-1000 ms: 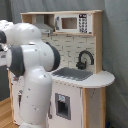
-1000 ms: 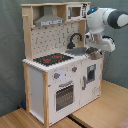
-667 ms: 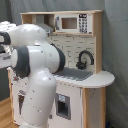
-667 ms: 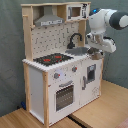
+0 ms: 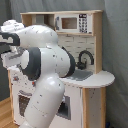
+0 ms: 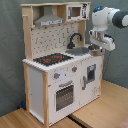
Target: Play with the kitchen
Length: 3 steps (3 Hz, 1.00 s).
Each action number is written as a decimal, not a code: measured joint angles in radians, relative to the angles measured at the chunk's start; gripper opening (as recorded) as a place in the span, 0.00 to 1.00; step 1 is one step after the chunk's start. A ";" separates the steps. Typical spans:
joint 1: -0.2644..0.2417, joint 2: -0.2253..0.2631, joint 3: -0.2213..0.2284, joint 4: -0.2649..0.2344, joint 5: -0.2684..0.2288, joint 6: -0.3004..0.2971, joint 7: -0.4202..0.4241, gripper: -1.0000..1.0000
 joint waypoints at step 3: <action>-0.035 0.005 -0.207 0.000 -0.123 0.164 0.010 0.00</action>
